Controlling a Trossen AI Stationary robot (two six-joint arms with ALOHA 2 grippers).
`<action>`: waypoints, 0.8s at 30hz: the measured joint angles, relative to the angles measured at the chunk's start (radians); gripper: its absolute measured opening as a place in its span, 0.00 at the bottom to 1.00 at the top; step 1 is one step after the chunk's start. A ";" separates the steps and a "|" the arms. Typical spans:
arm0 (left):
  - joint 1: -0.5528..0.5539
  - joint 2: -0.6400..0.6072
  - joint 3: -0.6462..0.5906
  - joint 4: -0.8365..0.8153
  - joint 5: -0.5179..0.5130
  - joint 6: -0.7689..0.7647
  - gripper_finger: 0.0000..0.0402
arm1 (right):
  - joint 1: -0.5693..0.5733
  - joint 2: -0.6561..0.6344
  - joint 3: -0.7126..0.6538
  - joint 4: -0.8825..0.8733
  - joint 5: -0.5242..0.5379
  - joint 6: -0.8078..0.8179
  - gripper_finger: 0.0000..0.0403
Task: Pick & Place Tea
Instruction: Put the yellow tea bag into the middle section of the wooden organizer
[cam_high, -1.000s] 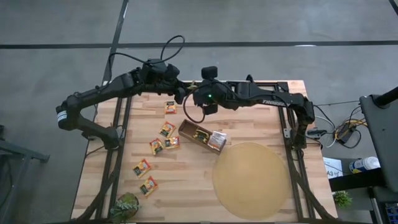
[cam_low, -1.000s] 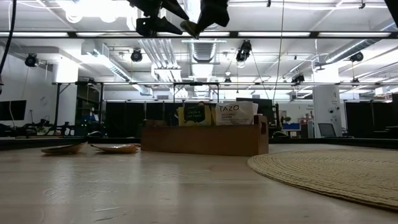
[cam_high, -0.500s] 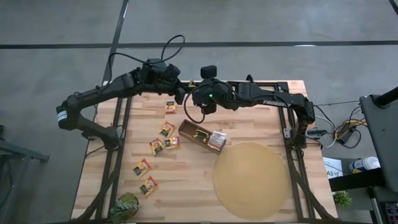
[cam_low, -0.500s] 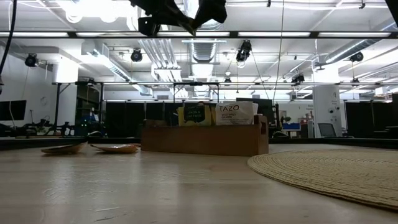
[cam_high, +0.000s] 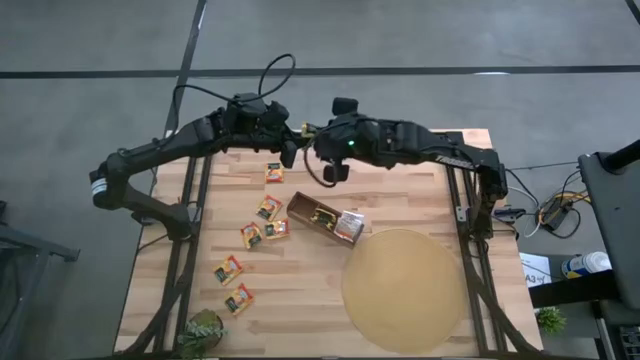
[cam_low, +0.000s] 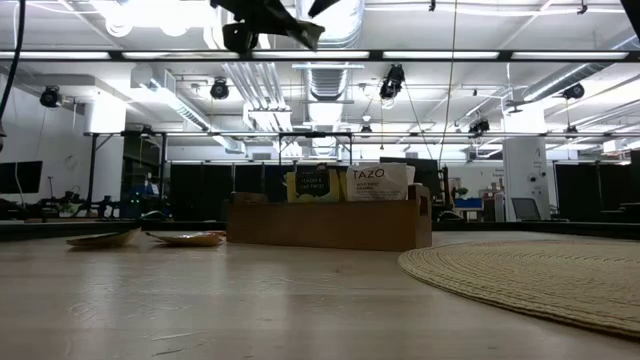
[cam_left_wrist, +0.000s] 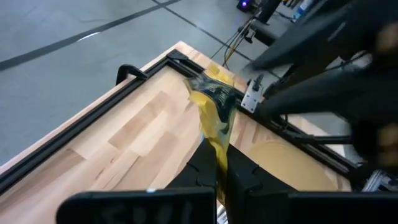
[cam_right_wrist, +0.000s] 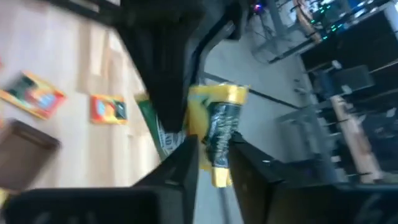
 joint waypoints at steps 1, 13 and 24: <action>0.000 0.000 0.000 -0.001 0.004 0.008 0.01 | -0.001 -0.002 0.024 -0.031 -0.012 0.033 0.25; 0.000 -0.006 -0.001 0.037 0.224 0.153 0.00 | -0.164 -0.020 0.203 -0.224 -0.685 0.519 0.61; 0.000 -0.008 -0.001 0.091 0.361 0.244 0.00 | -0.247 -0.025 0.203 -0.236 -0.873 0.566 0.66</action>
